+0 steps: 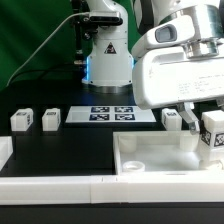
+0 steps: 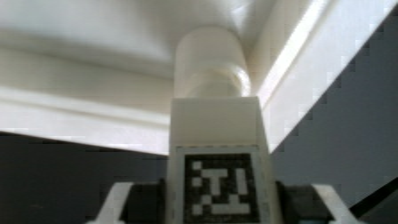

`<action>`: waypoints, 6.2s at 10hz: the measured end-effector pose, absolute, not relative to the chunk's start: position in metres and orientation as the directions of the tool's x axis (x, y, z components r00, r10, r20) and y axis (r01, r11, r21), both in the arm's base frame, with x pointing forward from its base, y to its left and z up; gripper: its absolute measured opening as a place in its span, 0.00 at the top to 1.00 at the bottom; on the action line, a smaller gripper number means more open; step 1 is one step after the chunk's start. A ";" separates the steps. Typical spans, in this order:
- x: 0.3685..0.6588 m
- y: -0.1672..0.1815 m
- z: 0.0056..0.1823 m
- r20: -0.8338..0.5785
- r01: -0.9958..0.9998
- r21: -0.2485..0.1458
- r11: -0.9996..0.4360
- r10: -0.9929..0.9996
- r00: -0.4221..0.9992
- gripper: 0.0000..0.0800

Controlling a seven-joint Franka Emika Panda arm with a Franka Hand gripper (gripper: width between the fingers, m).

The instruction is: Assemble one leg

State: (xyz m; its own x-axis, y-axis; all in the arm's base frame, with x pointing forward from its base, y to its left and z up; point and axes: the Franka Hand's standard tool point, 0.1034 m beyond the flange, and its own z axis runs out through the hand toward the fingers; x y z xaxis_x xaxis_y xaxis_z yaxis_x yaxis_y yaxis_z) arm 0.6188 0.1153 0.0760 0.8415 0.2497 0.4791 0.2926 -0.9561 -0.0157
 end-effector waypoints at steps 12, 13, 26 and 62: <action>0.620 0.116 0.076 0.502 0.288 -0.013 -0.958 0.243 0.830 0.20; 0.620 0.116 0.076 0.502 0.288 -0.013 -0.958 0.243 0.830 0.19; 0.613 0.138 0.100 0.061 0.319 -0.117 -0.940 0.314 0.947 0.19; 0.614 0.134 0.064 -0.254 -0.997 0.018 -0.077 -0.965 0.070 0.21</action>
Offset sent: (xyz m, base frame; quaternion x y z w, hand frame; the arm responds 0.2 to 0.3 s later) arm -0.0036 -0.0019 -0.0086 -0.0022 0.0053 -0.0002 1.0000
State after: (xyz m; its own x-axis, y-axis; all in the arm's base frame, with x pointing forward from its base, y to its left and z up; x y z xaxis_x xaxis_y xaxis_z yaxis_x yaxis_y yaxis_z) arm 0.6140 0.1341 0.0644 0.0696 -0.9648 -0.2536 -0.9969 -0.0767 0.0183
